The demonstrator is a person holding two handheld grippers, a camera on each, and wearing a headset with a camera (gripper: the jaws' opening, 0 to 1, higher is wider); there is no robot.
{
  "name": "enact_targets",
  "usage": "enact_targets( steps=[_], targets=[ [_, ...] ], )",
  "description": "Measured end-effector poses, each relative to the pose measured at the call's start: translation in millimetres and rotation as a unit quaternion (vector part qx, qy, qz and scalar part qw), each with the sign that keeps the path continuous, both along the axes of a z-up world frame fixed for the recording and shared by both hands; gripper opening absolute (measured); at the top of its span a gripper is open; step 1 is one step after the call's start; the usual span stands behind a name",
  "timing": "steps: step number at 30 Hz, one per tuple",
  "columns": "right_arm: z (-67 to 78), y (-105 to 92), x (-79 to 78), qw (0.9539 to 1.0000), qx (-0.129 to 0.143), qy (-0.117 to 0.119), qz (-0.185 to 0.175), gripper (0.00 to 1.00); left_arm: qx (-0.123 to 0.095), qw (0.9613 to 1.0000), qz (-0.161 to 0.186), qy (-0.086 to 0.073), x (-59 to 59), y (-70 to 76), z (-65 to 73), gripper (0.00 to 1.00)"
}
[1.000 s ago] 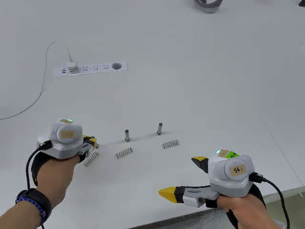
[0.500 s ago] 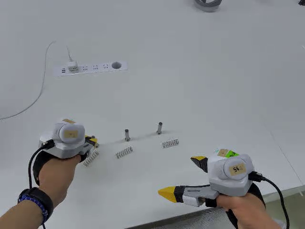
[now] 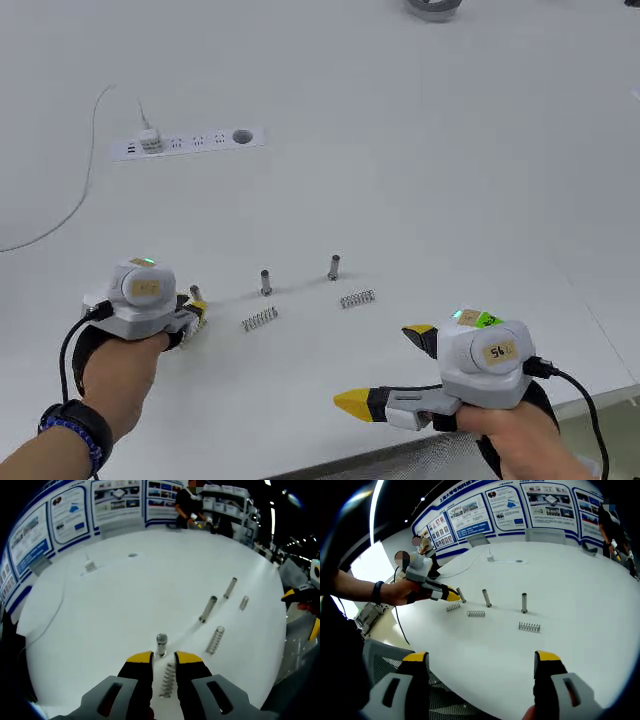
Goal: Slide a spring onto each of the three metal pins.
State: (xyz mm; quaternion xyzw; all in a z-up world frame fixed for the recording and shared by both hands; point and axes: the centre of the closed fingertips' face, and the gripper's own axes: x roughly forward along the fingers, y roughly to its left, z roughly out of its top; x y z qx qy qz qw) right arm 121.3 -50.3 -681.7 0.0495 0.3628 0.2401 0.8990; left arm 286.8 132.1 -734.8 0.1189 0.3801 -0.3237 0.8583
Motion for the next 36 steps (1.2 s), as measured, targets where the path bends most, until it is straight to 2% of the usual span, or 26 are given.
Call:
enact_targets(
  steps=[5,9,14,22,27,36],
  targets=[
    [-4.0,1.6,-2.3,1.0000,-0.002,0.004,0.005,0.88,-0.015,0.9997,0.012,0.015,-5.6,6.0,-2.1,0.24],
    [-4.6,2.7,-1.2,1.0000,0.001,0.004,0.005,0.88,-0.006,0.9998,0.001,0.016,-13.3,13.9,-6.4,0.26],
    [-8.5,5.8,1.8,0.9999,0.002,0.006,0.009,0.88,-0.013,0.9996,0.009,0.022,-15.3,24.8,-9.2,0.28],
    [-9.8,8.8,5.8,0.9999,0.004,0.005,0.013,0.88,-0.039,0.9991,0.009,0.016,-26.5,26.3,4.0,0.36],
    [-9.2,8.5,7.9,0.9999,0.003,0.004,0.012,0.88,-0.050,0.9986,0.010,0.014,-31.8,29.2,6.7,0.39],
    [-10.3,9.6,12.7,0.9999,0.000,0.000,0.015,0.88,-0.062,0.9981,0.006,0.009,-44.4,32.1,16.2,0.47]
  ],
)
